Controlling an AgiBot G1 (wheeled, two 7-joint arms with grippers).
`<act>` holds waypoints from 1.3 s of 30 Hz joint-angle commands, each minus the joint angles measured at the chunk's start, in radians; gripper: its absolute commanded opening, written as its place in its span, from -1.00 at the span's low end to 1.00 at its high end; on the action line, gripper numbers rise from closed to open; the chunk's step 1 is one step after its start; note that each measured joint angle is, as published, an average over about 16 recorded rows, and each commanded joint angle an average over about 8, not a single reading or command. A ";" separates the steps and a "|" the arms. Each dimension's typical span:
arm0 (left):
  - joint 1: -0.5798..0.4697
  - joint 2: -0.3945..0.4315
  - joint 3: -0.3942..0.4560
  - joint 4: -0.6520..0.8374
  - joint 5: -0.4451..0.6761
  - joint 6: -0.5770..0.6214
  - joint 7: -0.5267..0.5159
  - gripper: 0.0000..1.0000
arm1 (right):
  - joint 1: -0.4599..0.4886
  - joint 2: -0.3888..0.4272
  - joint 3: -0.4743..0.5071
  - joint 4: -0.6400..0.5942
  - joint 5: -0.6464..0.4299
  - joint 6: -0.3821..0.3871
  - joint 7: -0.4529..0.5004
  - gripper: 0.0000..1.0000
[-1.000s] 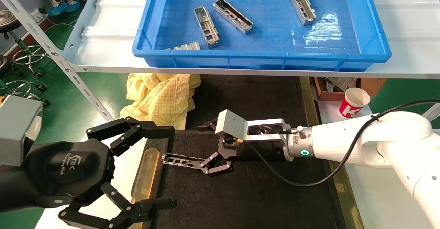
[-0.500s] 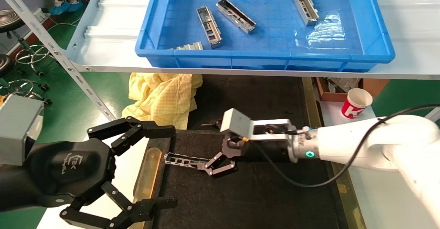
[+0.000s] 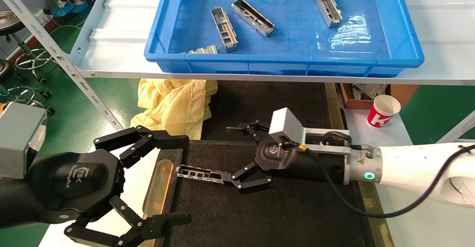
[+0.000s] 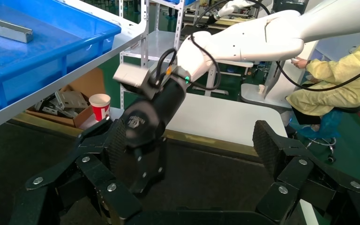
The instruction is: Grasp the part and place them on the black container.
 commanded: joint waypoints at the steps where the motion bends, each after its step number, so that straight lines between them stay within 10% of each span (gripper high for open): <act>1: 0.000 0.000 0.000 0.000 0.000 0.000 0.000 1.00 | -0.017 0.024 0.026 0.034 0.004 -0.009 0.021 1.00; 39: 0.000 0.000 0.000 0.000 0.000 0.000 0.000 1.00 | -0.336 0.462 0.510 0.664 0.074 -0.166 0.414 1.00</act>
